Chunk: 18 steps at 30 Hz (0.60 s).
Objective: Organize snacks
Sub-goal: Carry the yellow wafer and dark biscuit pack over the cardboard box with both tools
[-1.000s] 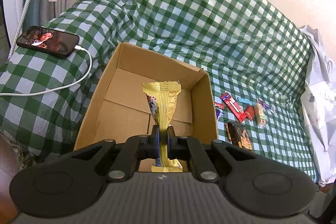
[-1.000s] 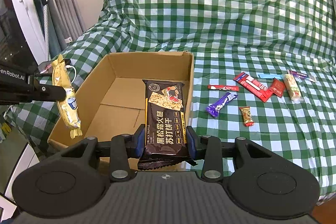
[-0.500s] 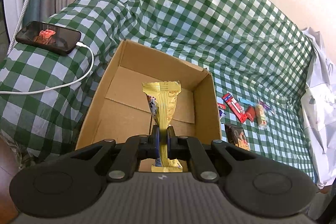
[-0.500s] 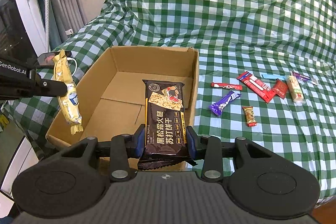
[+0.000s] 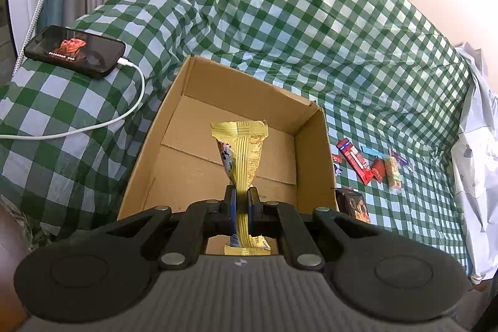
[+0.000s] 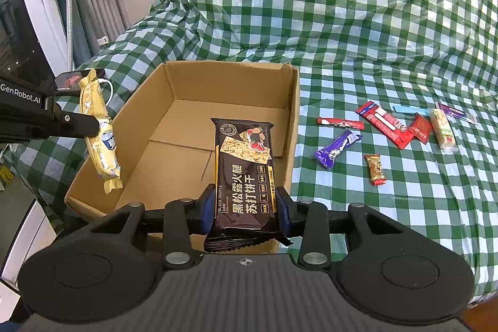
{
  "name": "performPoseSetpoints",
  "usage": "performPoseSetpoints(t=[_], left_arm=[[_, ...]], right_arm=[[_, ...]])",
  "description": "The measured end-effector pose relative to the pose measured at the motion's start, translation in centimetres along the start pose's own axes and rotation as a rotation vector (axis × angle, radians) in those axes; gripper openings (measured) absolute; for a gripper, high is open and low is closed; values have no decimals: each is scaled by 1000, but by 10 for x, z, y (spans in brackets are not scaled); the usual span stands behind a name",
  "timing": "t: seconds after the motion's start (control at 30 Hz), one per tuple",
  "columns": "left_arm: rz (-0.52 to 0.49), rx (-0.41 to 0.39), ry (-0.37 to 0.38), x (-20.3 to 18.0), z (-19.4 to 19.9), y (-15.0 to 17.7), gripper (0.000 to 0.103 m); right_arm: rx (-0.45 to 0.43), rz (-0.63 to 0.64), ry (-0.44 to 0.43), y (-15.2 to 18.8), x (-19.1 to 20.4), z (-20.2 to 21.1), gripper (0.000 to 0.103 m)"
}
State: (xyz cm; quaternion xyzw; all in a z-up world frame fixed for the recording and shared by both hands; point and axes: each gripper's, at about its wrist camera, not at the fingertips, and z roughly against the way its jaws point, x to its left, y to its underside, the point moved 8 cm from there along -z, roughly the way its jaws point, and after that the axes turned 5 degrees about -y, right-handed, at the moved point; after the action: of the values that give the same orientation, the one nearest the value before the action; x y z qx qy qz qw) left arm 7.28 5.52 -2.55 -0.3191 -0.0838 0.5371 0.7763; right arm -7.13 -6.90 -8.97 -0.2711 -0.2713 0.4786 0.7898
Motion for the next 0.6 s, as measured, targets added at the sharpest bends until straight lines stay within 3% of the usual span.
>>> performPoseSetpoints(t=[0.6], left_arm=[[-16, 39, -37, 7, -26, -4, 6]], right_arm=[[37, 9, -15, -3, 3, -20, 41]])
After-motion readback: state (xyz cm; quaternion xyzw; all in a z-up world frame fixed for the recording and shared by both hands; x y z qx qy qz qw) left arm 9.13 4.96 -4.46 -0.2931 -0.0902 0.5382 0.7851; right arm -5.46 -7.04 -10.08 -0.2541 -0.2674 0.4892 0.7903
